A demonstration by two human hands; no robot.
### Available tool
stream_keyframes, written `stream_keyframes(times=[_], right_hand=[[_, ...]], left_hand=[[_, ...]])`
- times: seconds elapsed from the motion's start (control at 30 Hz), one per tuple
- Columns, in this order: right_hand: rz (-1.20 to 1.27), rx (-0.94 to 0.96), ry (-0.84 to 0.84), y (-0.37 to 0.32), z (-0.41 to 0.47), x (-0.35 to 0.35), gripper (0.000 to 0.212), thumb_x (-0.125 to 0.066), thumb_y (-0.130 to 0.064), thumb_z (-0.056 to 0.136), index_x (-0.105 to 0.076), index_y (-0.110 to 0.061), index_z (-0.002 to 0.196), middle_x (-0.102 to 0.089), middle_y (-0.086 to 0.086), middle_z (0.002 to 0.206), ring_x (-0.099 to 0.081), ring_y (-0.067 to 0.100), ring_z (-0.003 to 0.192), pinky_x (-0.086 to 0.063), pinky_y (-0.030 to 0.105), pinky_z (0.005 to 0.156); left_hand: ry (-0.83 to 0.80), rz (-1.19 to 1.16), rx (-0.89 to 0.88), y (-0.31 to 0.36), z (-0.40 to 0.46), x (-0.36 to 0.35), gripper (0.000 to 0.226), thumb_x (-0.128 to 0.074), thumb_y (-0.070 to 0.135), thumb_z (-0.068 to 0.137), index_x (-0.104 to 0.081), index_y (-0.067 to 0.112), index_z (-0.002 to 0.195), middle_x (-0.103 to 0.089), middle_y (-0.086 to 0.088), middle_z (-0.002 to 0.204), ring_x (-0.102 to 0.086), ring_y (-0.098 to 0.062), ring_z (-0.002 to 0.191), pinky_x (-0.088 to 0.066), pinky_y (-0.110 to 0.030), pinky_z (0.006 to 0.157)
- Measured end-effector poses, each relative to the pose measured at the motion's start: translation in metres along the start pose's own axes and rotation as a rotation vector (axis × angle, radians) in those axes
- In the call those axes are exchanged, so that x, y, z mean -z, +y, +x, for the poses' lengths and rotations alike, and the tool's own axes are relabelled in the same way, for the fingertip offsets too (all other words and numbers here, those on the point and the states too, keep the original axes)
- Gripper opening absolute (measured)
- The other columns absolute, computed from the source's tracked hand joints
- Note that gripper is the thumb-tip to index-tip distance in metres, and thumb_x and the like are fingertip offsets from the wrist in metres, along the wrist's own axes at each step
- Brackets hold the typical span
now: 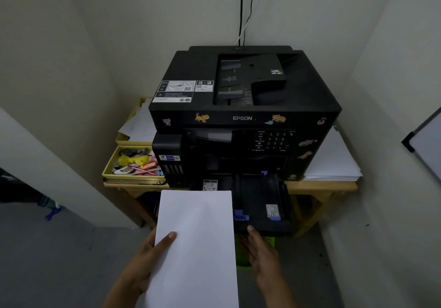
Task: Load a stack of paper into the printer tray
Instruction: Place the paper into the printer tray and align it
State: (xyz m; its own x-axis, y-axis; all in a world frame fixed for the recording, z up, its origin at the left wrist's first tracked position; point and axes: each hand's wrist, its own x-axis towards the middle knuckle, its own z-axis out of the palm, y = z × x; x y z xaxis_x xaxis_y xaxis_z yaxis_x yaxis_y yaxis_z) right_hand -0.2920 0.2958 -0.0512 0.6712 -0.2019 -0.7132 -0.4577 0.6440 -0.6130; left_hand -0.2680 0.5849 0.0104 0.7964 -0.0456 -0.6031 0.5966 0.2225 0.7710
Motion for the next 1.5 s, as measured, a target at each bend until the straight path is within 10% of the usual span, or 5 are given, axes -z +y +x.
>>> stream_keyframes(times=[0.43, 0.87, 1.0, 1.13, 1.5], right_hand=[[-0.022, 0.014, 0.054, 0.011, 0.019, 0.004, 0.051, -0.094, -0.030, 0.081, -0.079, -0.014, 0.127, -0.084, 0.009, 0.117, -0.078, 0.029, 0.112, -0.059, 0.041, 0.099], [-0.335, -0.197, 0.016, -0.008, 0.010, 0.026, 0.120, -0.077, -0.098, 0.050, -0.065, -0.024, 0.144, -0.075, 0.015, 0.136, -0.071, 0.036, 0.124, -0.054, 0.056, 0.110], [-0.439, -0.136, -0.043, -0.038, -0.008, 0.023, 0.092, -0.063, -0.100, 0.070, -0.069, -0.036, 0.135, -0.078, 0.003, 0.130, -0.070, 0.030, 0.124, -0.049, 0.056, 0.115], [-0.537, 0.066, -0.130, -0.070, -0.025, 0.016, 0.025, -0.062, -0.056, 0.105, -0.067, -0.038, 0.121, -0.068, -0.012, 0.124, -0.065, 0.016, 0.117, -0.046, 0.041, 0.115], [-0.845, 0.303, -0.107, -0.078, 0.002, 0.030, 0.042, -0.048, -0.044, 0.114, -0.056, -0.028, 0.152, -0.067, -0.006, 0.143, -0.063, 0.018, 0.133, -0.052, 0.047, 0.115]], left_hand=[[-0.010, 0.025, -0.047, 0.000, 0.005, -0.005, 0.038, -0.069, 0.021, 0.103, -0.064, 0.026, 0.140, -0.079, -0.018, 0.127, -0.076, -0.050, 0.113, -0.061, -0.068, 0.094], [-0.066, 0.023, -0.043, -0.003, 0.020, -0.040, 0.038, -0.071, 0.020, 0.102, -0.065, 0.025, 0.140, -0.080, -0.018, 0.126, -0.078, -0.046, 0.110, -0.065, -0.060, 0.085], [-0.109, 0.031, -0.020, 0.005, 0.029, -0.064, 0.036, -0.070, 0.019, 0.103, -0.067, 0.026, 0.138, -0.080, -0.016, 0.126, -0.079, -0.043, 0.111, -0.066, -0.059, 0.086], [-0.141, 0.028, 0.016, 0.006, 0.047, -0.084, 0.041, -0.072, 0.021, 0.101, -0.065, 0.024, 0.142, -0.078, -0.018, 0.132, -0.074, -0.047, 0.120, -0.059, -0.070, 0.099], [-0.072, 0.306, -0.006, 0.012, 0.082, -0.128, 0.039, -0.071, 0.026, 0.105, -0.066, 0.021, 0.143, -0.080, -0.010, 0.126, -0.079, -0.035, 0.109, -0.067, -0.046, 0.084]])
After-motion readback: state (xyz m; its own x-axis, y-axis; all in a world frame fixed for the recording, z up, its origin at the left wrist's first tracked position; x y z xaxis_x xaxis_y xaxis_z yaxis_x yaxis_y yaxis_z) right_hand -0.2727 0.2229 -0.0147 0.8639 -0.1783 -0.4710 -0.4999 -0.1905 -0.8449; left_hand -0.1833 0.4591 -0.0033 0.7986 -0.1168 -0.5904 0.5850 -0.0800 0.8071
